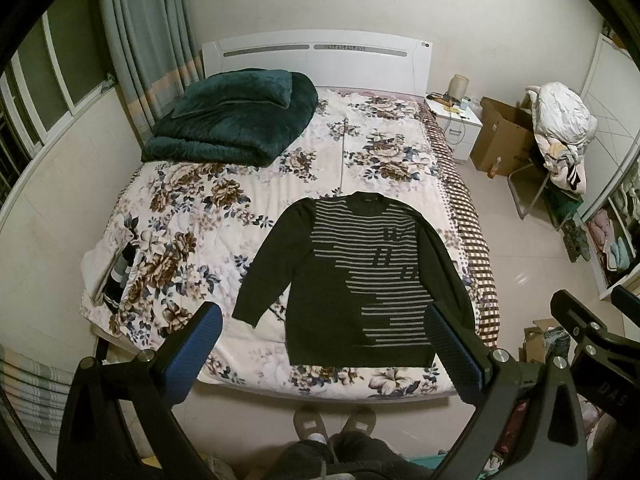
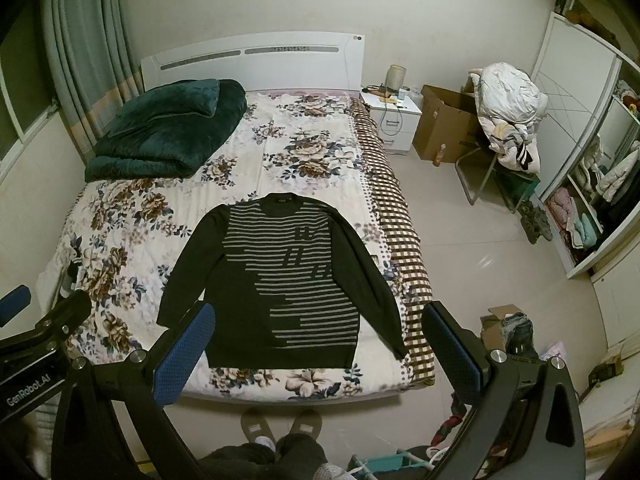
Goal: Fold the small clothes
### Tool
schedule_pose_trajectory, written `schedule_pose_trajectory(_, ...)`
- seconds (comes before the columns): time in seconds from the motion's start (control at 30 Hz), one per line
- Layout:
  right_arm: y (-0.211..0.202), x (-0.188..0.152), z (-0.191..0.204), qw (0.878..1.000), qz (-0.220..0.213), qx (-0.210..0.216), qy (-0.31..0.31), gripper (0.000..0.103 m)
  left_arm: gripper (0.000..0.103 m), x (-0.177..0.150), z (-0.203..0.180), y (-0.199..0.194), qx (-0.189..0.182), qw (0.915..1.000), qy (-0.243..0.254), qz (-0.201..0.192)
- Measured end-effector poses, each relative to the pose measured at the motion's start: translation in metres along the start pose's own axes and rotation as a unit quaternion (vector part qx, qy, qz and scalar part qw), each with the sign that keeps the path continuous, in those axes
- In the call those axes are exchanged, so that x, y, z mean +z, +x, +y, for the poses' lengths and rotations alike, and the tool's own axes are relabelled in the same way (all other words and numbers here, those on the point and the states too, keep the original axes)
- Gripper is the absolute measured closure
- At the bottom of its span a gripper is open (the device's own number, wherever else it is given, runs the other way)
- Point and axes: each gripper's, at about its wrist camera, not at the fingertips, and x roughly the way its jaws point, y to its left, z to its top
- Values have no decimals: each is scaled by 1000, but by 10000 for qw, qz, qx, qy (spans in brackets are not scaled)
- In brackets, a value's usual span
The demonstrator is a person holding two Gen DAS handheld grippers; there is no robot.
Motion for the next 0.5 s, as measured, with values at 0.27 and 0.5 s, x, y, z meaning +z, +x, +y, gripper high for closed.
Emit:
schedule_pose_trajectory(0.27,-1,0,0,10000,-4,5,-3,0,0,0,0,0,4,10000,2,-7)
schedule_pose_trajectory(0.5,-2,0,0,10000,-12,3,-1,0,0,0,0,0,-9,10000,-7,-2)
